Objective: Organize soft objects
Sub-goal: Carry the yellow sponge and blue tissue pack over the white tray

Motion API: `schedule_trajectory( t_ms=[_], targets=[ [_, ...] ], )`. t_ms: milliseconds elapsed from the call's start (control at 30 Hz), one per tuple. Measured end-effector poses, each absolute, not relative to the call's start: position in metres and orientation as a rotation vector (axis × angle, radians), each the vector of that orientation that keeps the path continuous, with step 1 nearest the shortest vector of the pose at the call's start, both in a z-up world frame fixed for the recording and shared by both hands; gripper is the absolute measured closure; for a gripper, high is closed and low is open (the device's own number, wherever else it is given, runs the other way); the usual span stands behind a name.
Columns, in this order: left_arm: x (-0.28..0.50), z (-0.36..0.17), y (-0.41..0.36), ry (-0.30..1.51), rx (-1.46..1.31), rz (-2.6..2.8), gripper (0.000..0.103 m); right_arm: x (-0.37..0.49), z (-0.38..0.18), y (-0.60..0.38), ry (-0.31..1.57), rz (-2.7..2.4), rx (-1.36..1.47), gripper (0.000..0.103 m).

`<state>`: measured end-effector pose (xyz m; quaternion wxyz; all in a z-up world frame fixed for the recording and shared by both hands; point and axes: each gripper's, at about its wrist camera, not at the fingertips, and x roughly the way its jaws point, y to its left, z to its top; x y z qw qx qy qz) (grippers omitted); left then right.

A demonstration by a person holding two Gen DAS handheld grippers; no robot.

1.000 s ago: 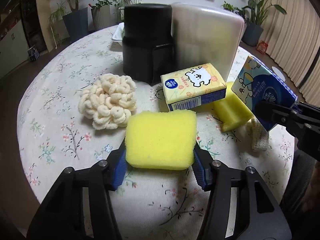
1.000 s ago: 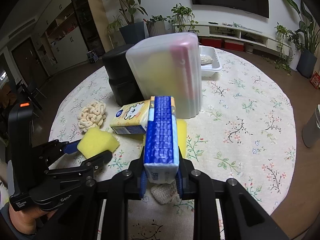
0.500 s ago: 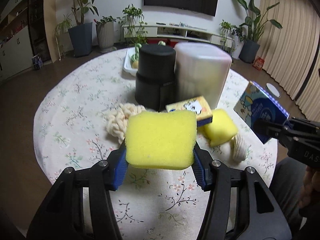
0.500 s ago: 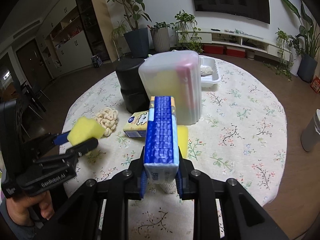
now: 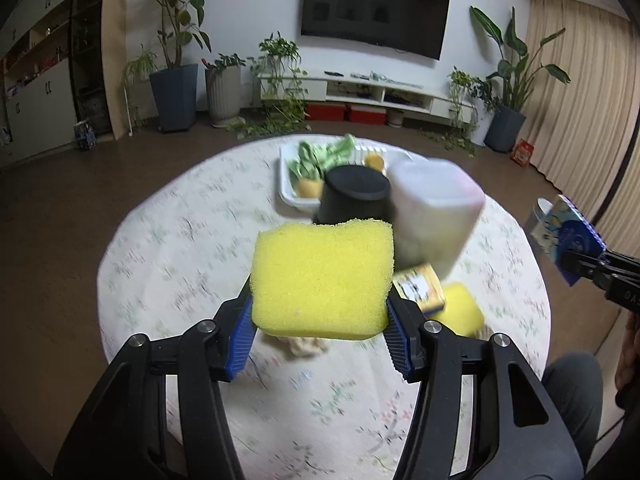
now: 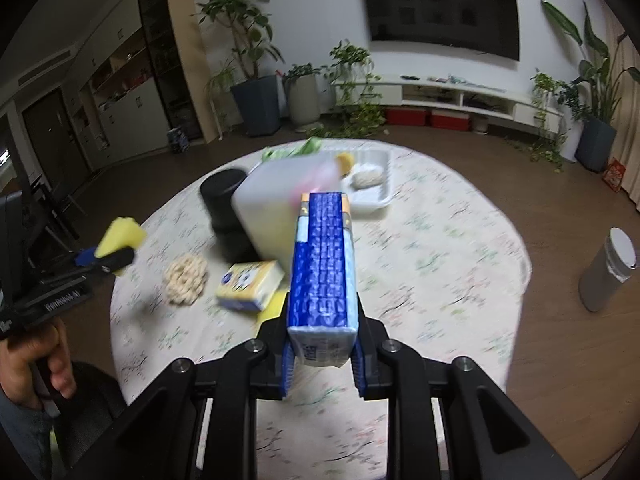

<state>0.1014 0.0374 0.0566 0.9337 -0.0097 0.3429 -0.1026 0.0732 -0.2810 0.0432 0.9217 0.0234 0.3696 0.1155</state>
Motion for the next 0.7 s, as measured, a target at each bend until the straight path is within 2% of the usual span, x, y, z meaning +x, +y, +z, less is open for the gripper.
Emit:
schedule_trajectory(
  t_ms=[467, 700],
  targets=[
    [0.163, 0.08, 0.061, 0.692, -0.017, -0.191, 0.05, 0.122, 0.066, -0.334, 0.724, 0.133, 0.024, 0.078],
    [0.217, 0.096, 0.054, 0.689, 0.045, -0.201, 0.05, 0.172, 0.07, -0.35, 0.733, 0.115, 0.002, 0.078]
  ],
)
